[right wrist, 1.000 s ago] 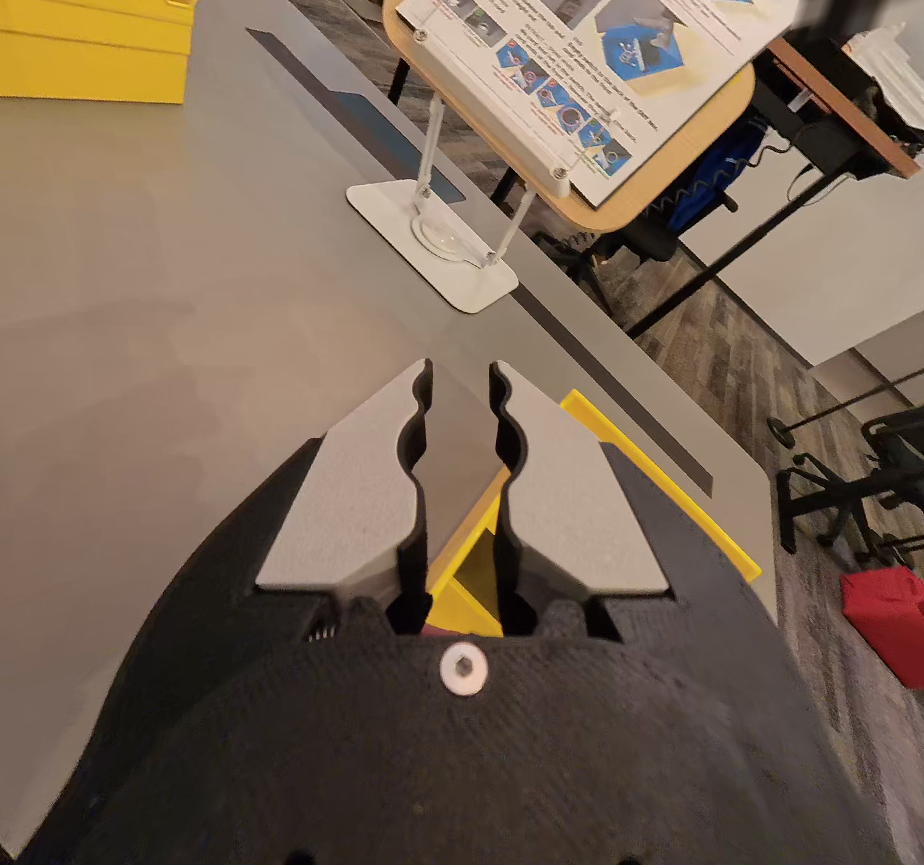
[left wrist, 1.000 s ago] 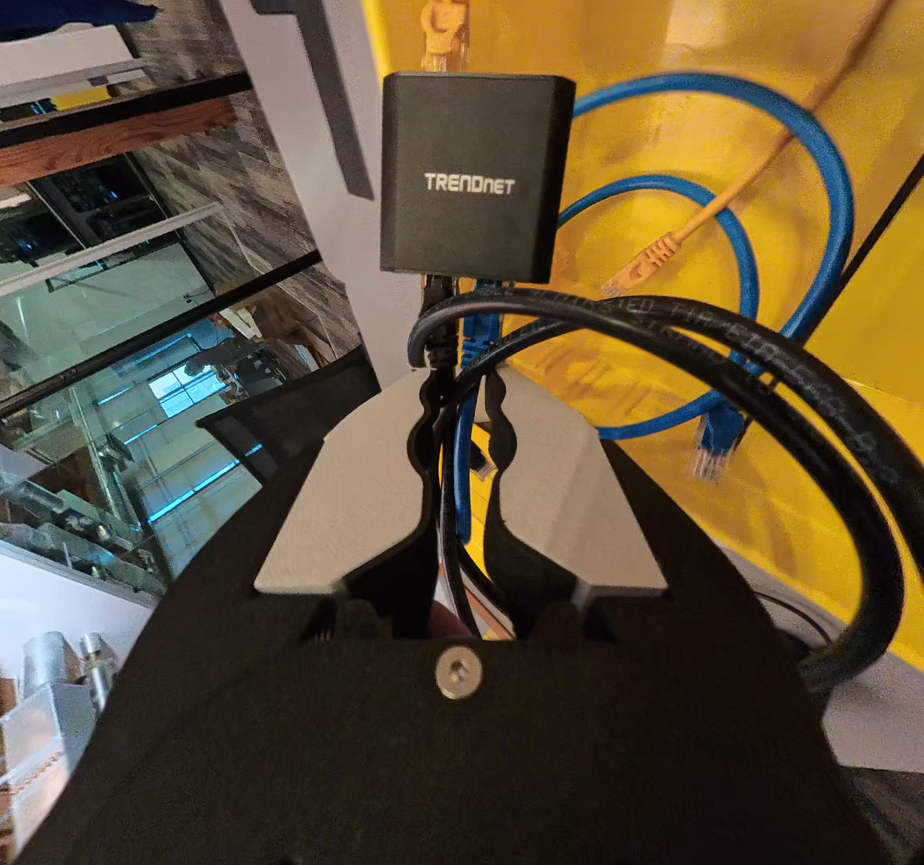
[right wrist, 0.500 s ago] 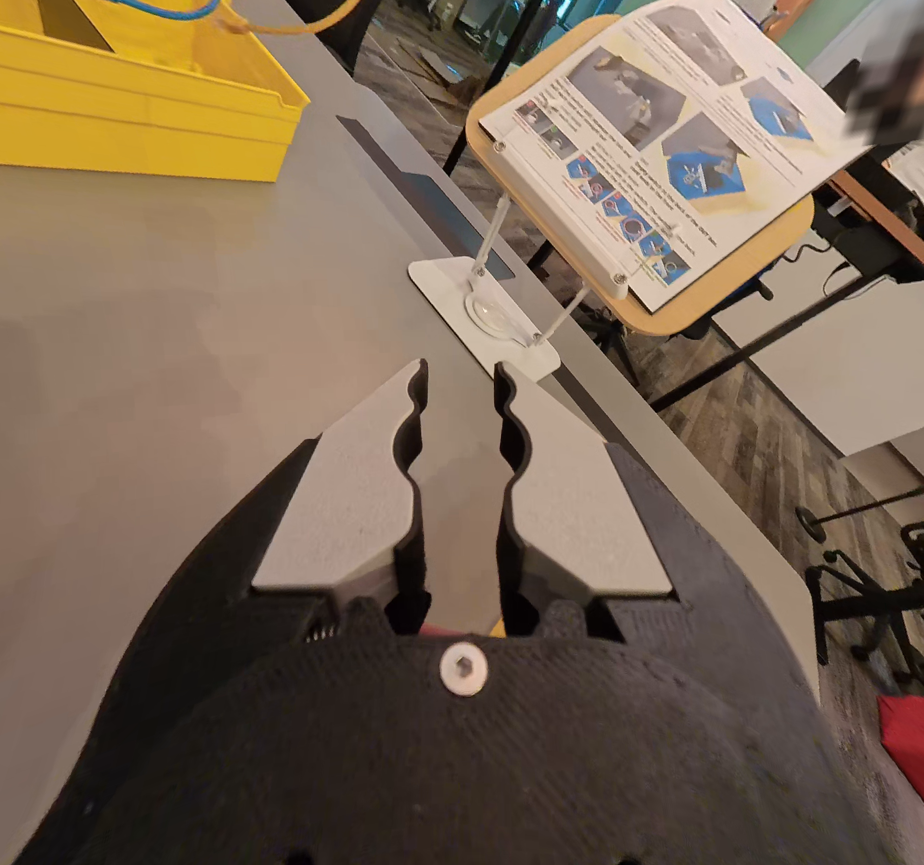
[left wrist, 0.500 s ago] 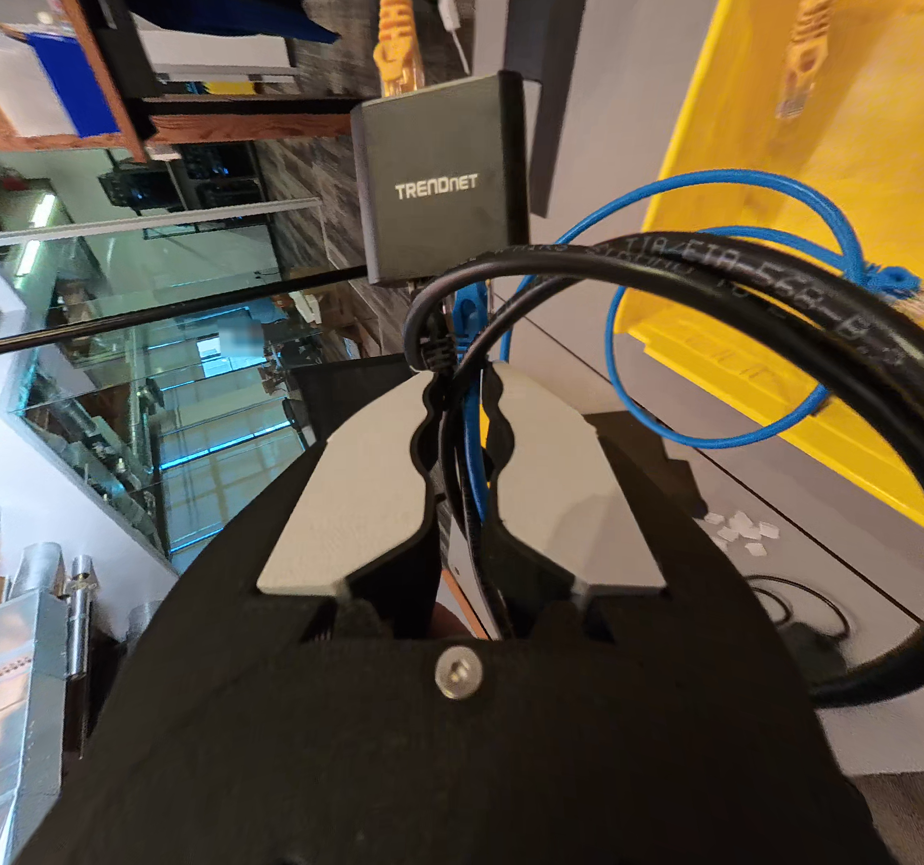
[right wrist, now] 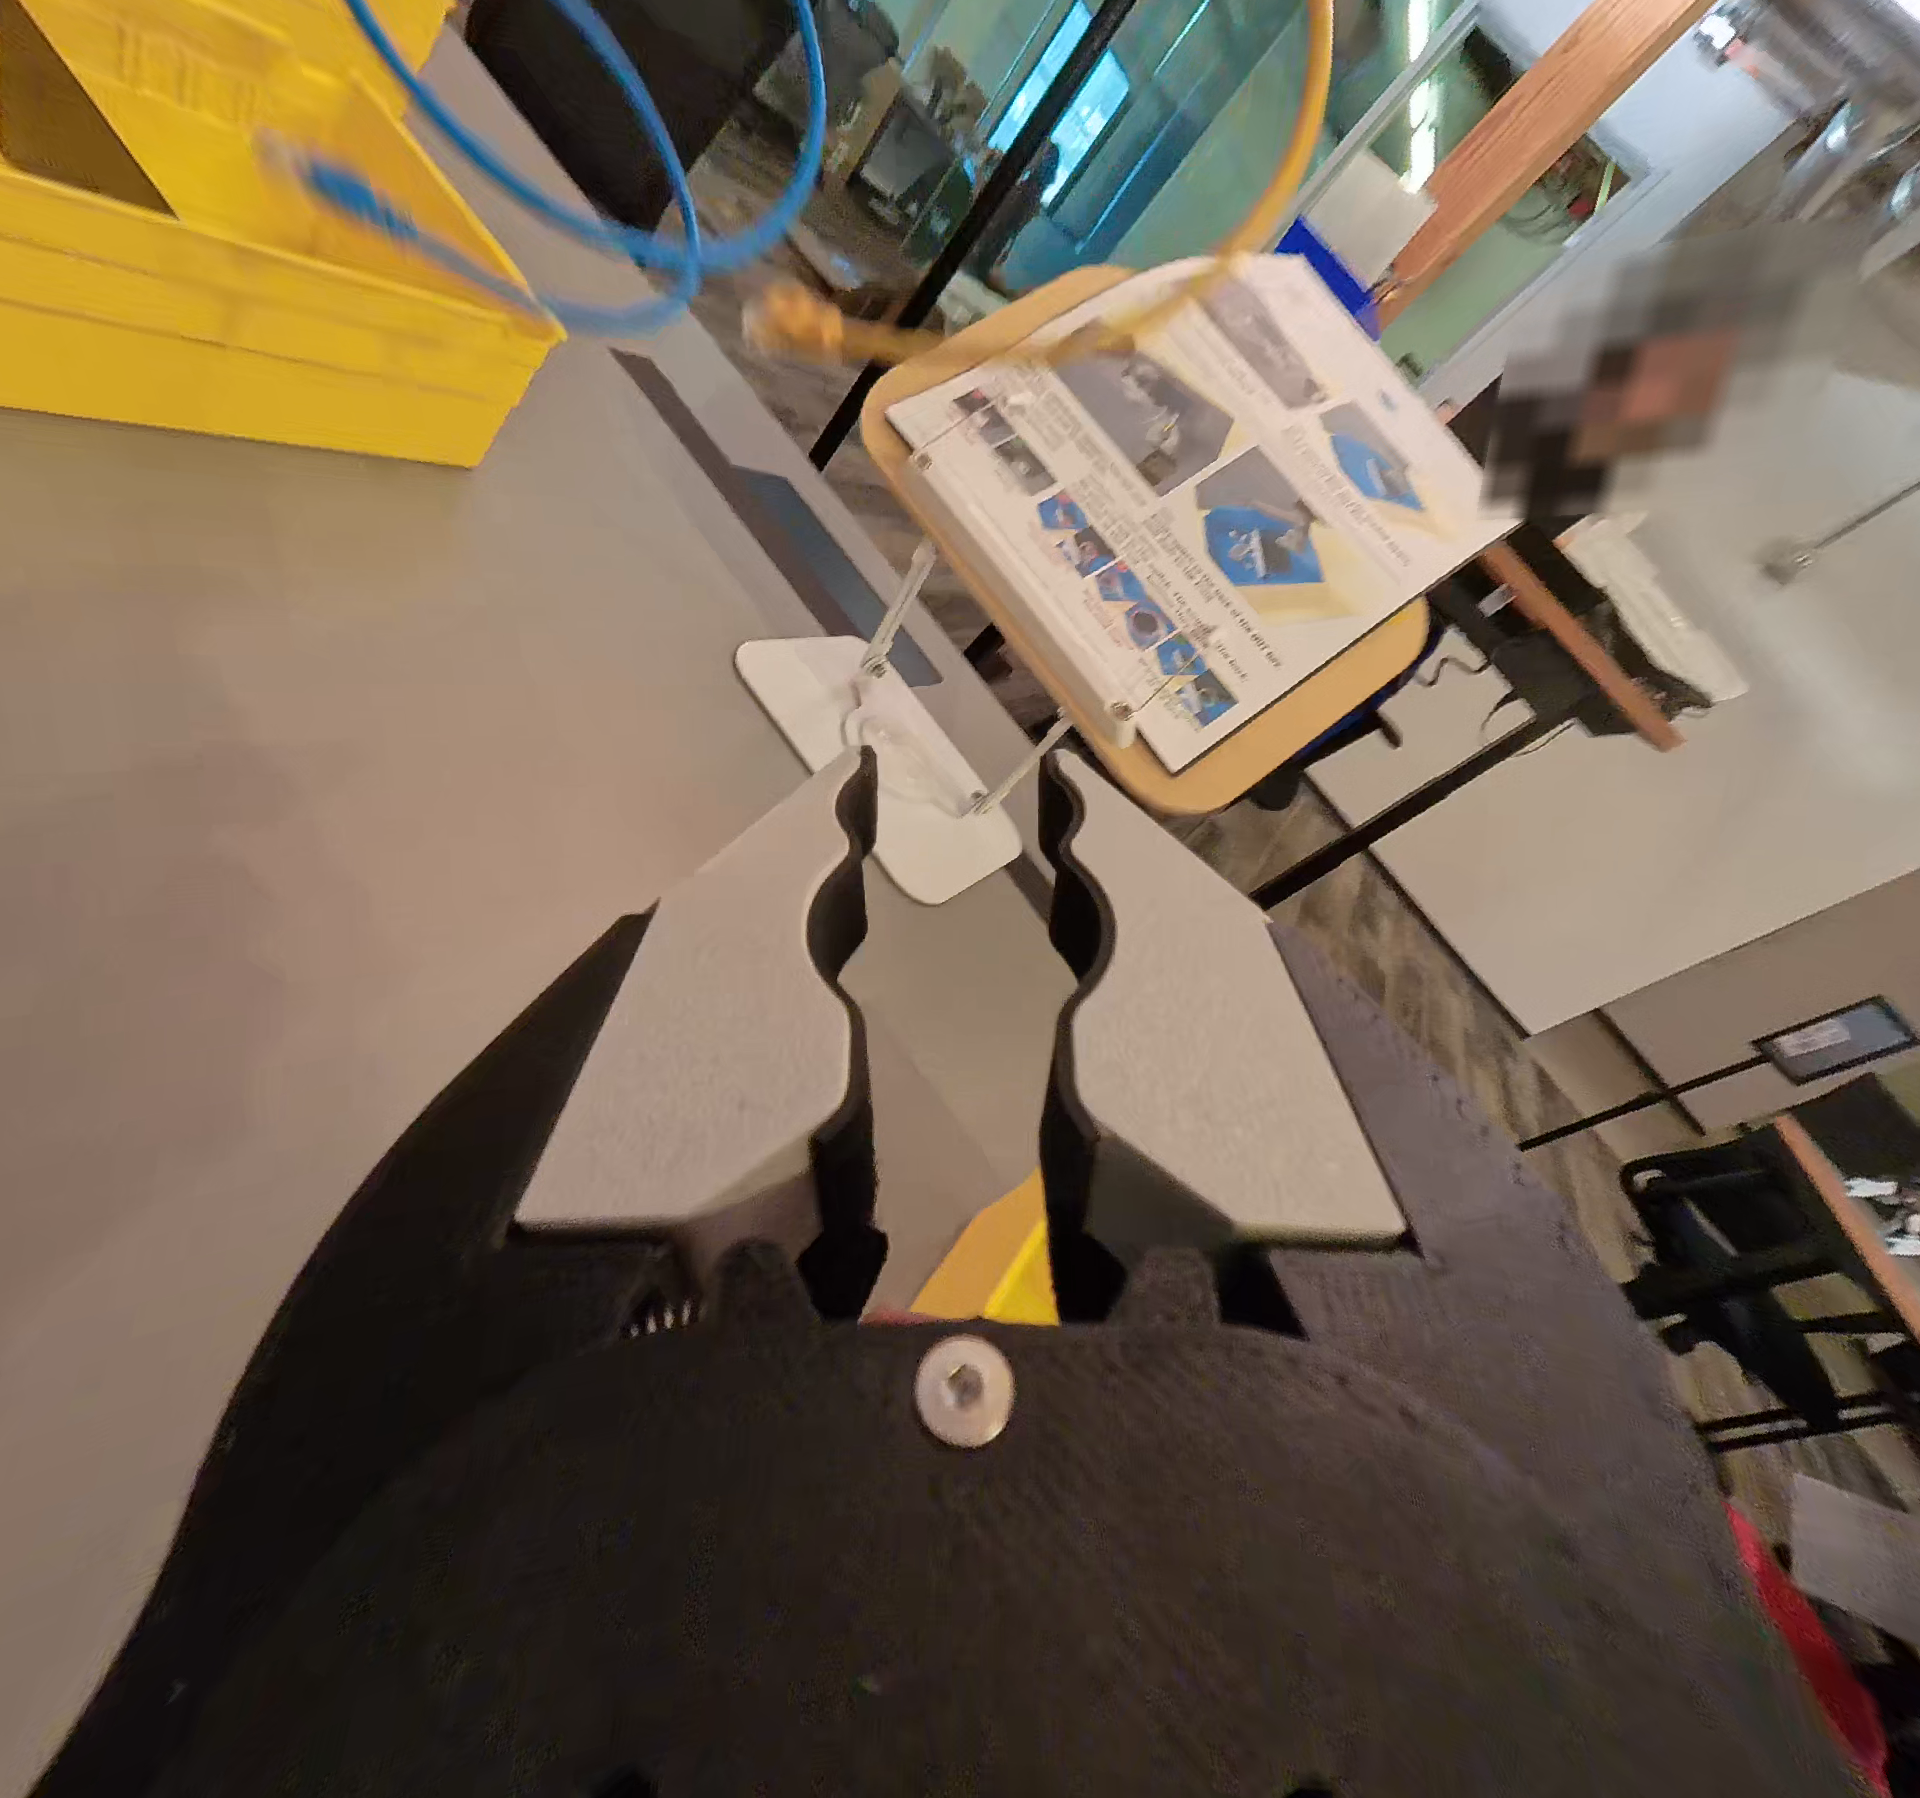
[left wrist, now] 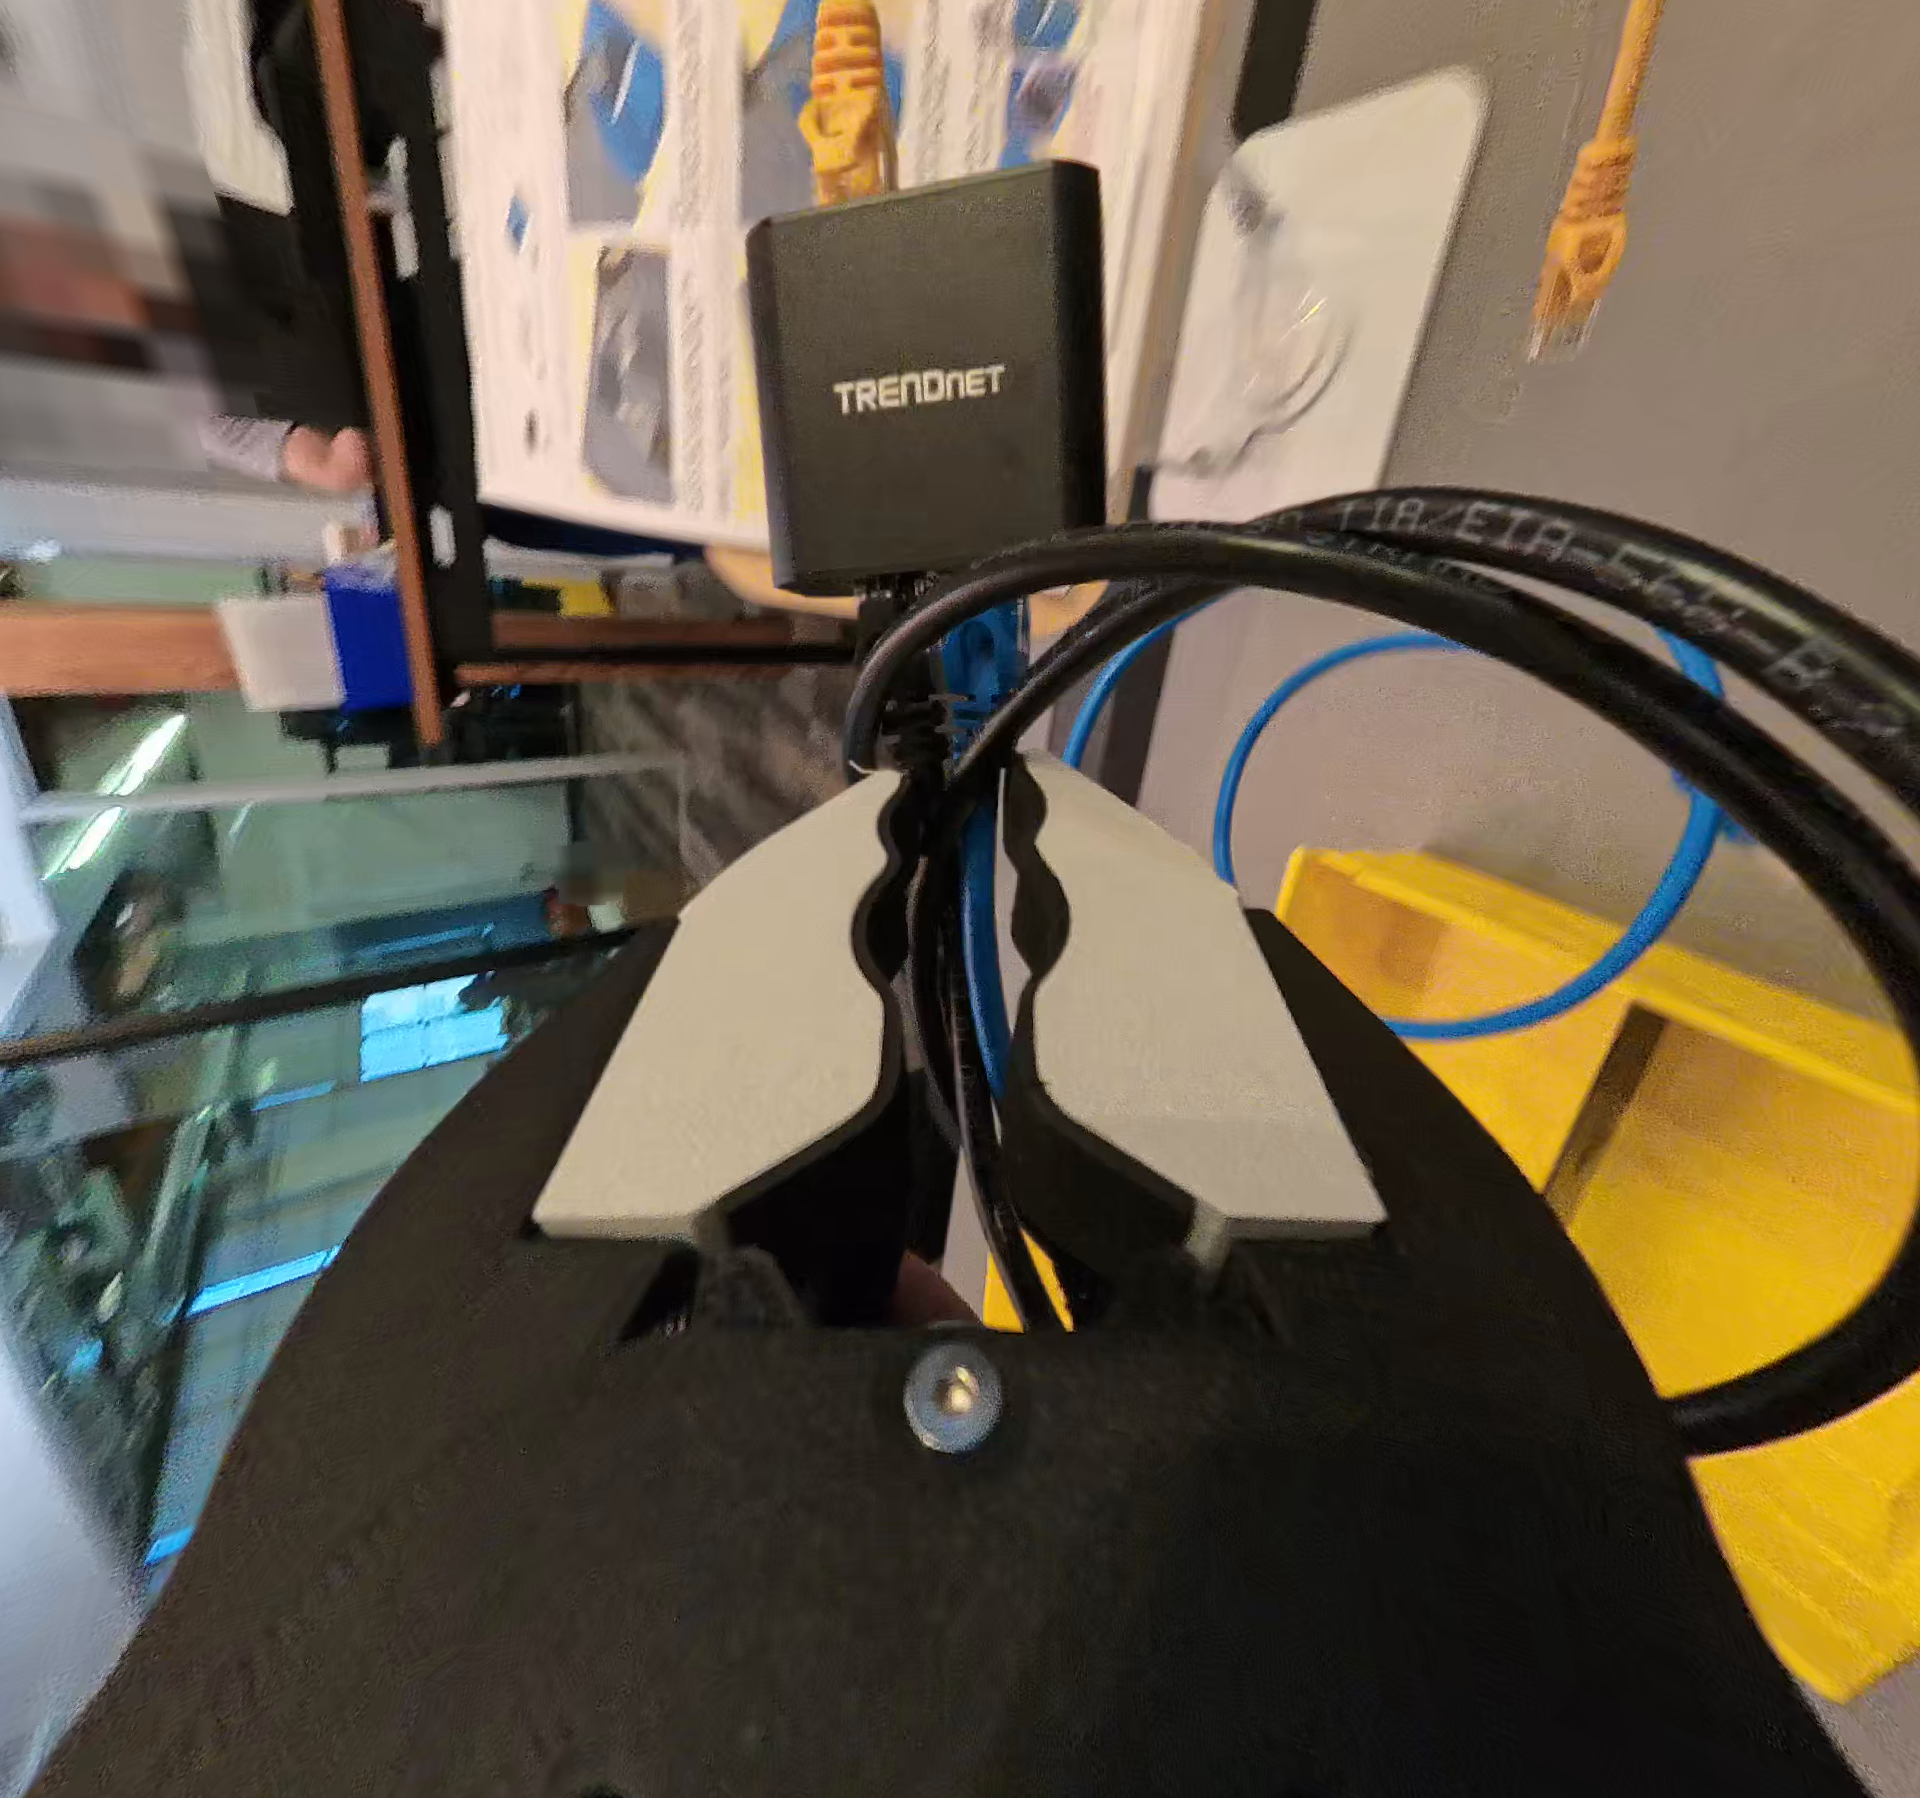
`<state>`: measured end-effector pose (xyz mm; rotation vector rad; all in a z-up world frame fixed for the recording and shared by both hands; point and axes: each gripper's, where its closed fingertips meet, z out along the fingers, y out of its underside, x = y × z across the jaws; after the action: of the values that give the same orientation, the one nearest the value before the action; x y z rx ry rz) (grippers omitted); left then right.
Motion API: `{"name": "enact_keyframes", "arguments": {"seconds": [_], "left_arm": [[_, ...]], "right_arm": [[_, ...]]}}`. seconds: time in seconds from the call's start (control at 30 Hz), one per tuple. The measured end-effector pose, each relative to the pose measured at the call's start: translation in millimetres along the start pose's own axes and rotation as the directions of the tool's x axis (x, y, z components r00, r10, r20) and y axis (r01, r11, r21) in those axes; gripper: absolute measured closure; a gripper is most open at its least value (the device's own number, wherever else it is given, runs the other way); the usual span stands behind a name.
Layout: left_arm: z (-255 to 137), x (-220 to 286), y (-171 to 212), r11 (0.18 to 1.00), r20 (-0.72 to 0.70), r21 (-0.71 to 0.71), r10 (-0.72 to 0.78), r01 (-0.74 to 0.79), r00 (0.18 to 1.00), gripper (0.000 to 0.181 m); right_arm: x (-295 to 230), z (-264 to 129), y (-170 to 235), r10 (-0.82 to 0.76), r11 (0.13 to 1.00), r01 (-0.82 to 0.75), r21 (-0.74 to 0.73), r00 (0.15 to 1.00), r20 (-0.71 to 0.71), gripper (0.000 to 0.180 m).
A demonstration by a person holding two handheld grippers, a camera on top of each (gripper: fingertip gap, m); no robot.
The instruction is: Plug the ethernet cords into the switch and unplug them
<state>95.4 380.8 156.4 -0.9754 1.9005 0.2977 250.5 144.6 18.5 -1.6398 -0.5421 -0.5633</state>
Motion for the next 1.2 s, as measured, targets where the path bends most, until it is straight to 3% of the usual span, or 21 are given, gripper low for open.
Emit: {"name": "enact_keyframes", "arguments": {"seconds": [0.13,0.3,0.53,0.7,0.8,0.93,1.13,1.2], "left_arm": [[28,41,-58,0.995,-0.170,0.090,-0.026,0.042,0.985,0.165],[65,105,-89,0.983,-0.356,0.140,-0.060,0.117,0.932,0.165],[82,172,-93,0.971,-0.513,0.157,-0.074,0.179,0.855,0.165],[77,198,-89,0.962,-0.580,0.186,-0.058,0.201,0.813,0.165],[74,209,-88,0.953,-0.614,0.194,-0.066,0.231,0.787,0.165],[73,216,-86,0.939,-0.632,0.205,-0.090,0.278,0.770,0.167],[70,225,-84,0.920,-0.663,0.214,-0.110,0.328,0.740,0.167],[67,227,-88,0.906,-0.690,0.222,-0.115,0.361,0.715,0.167]], "right_arm": [[23,-26,-21,-0.113,0.992,0.118,0.048,0.989,-0.099,0.151],[20,-36,-45,-0.278,0.956,0.286,0.071,0.955,-0.105,0.148],[-12,25,-17,-0.443,0.895,0.443,-0.044,0.896,0.008,0.132],[-16,66,7,-0.547,0.830,0.546,-0.117,0.837,0.019,0.133],[-24,81,9,-0.592,0.802,0.589,-0.102,0.806,0.009,0.145],[-39,93,24,-0.603,0.791,0.605,-0.090,0.796,0.049,0.155],[-59,86,38,-0.575,0.805,0.589,-0.063,0.803,0.160,0.141],[-57,90,41,-0.586,0.796,0.599,-0.086,0.798,0.139,0.149]]}}
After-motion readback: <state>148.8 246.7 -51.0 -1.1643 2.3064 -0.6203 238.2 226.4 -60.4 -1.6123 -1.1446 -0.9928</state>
